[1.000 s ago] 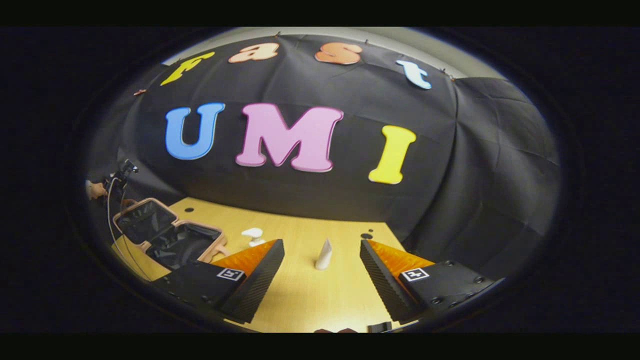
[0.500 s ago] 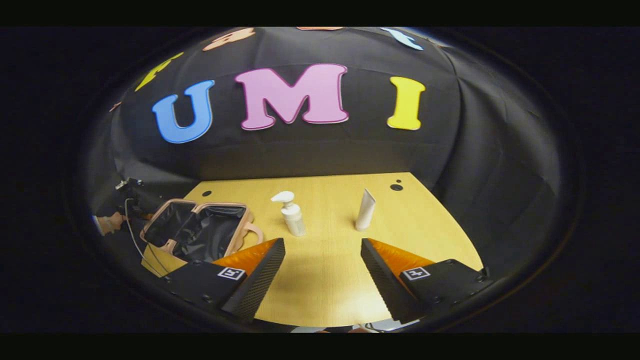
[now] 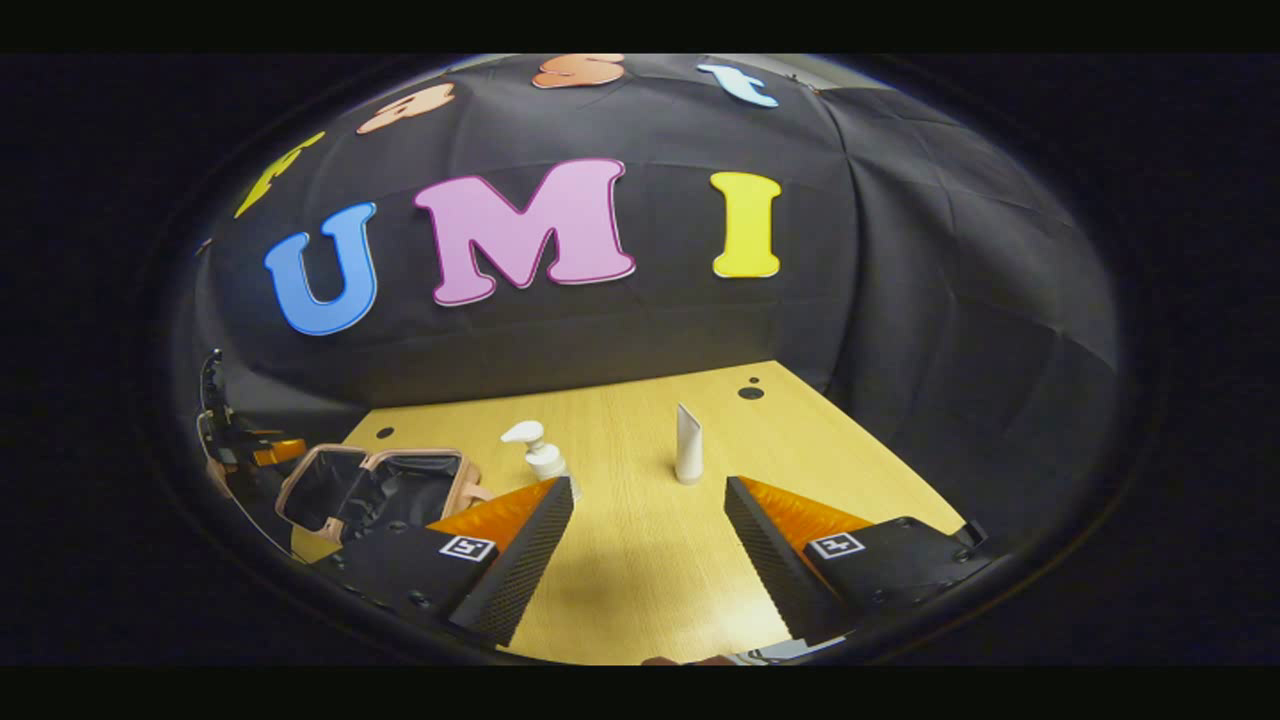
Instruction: First open the suitcase, pack the skin care products into it, and then close the suitcase.
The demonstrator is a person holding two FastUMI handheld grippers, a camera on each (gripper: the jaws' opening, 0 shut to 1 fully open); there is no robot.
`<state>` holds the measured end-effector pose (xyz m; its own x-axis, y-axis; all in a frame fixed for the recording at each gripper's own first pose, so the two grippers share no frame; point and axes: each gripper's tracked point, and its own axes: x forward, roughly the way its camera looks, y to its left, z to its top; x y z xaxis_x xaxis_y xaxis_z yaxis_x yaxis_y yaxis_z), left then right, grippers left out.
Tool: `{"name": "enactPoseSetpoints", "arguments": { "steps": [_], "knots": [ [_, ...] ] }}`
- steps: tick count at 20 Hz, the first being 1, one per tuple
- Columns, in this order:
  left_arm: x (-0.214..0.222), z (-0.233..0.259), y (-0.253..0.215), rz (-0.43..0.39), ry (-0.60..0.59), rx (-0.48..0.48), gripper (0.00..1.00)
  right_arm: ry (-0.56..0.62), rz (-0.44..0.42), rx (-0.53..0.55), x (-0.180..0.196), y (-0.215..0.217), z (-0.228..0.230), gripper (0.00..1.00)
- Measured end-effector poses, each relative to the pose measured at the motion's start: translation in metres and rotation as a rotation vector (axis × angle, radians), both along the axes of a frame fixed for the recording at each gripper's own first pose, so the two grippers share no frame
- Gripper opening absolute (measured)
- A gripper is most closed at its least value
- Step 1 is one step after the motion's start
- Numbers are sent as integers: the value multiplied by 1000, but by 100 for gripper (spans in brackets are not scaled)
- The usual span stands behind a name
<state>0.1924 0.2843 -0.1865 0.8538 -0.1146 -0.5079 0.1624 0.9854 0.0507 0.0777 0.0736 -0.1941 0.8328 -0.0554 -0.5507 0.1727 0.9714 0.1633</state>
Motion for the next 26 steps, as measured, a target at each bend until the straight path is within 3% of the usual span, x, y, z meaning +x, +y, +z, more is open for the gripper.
{"name": "enactPoseSetpoints", "arguments": {
  "steps": [2, 5, 12, 18, 22, 26],
  "knots": [
    [10, 3, -80, -100, -37, -78, 98, 23, -7, -6, 1, -8, -1, 98],
    [0, 2, -171, -176, -2, -200, 98, -1, -10, -39, 16, -19, 7, 97],
    [-2, -27, -271, -249, 28, -142, 99, 22, 85, -46, 52, -18, -37, 97],
    [15, -64, -331, -222, 75, -143, 98, 70, 166, -102, 79, -36, -99, 98],
    [28, -95, -338, -106, 130, -144, 99, 120, 207, -72, 100, -37, -154, 98],
    [41, -119, -346, -32, 150, -145, 99, 128, 216, -126, 133, -52, -194, 98]
  ]
}}
